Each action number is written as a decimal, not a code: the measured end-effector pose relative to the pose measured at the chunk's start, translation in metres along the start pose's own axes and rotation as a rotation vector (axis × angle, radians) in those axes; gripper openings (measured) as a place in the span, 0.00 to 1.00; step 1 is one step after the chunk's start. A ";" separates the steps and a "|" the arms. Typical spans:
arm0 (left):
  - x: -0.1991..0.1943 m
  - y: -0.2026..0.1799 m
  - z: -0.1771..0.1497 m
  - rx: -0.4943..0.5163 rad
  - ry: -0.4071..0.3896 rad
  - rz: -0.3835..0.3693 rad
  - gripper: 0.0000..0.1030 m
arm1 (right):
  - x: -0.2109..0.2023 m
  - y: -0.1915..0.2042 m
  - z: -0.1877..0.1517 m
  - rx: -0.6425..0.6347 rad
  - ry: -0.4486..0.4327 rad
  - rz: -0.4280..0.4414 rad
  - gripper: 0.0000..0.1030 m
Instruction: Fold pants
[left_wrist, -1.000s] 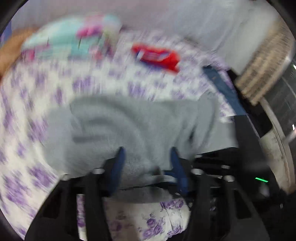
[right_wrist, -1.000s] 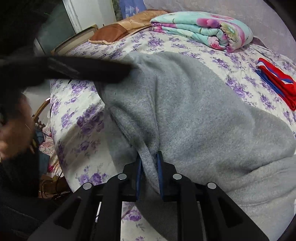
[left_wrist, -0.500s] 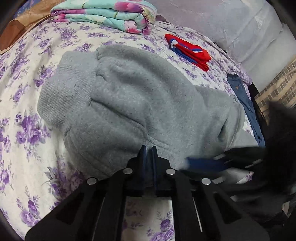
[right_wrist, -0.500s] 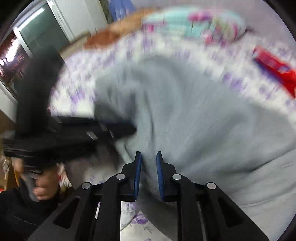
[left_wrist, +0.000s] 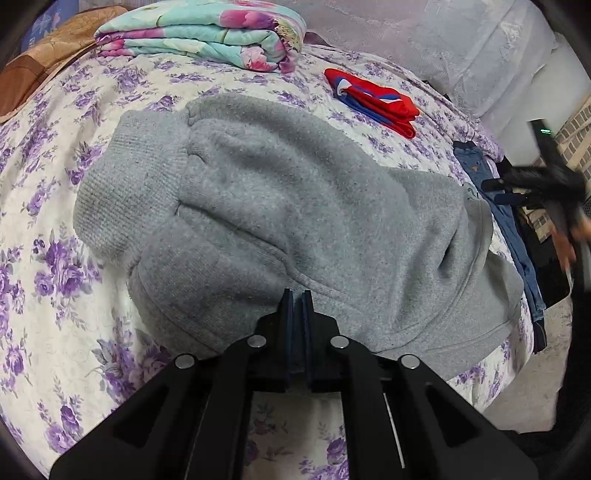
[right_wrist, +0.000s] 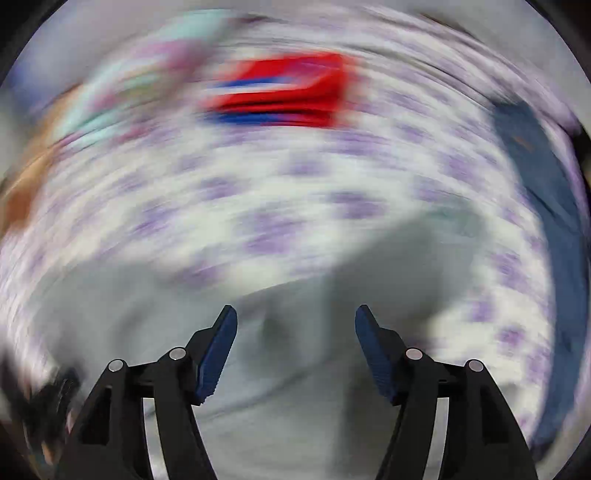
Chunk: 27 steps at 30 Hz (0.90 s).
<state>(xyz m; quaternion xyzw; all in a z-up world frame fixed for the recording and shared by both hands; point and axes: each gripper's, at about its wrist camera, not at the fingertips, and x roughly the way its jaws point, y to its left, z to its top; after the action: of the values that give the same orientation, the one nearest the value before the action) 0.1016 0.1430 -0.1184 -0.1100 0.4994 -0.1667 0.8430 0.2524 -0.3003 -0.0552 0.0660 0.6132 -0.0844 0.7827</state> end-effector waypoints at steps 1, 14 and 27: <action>0.001 0.000 0.000 0.004 -0.003 0.002 0.05 | 0.010 -0.015 0.012 0.059 0.026 -0.007 0.65; 0.000 0.013 0.001 0.000 0.001 -0.092 0.05 | 0.093 -0.027 0.059 0.330 0.188 -0.148 0.65; -0.001 0.013 0.000 0.005 -0.005 -0.099 0.05 | 0.058 -0.049 0.023 0.314 0.074 -0.017 0.07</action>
<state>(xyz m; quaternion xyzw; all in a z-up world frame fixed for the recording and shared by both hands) 0.1039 0.1553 -0.1225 -0.1331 0.4908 -0.2092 0.8352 0.2776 -0.3563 -0.1055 0.1854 0.6213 -0.1835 0.7389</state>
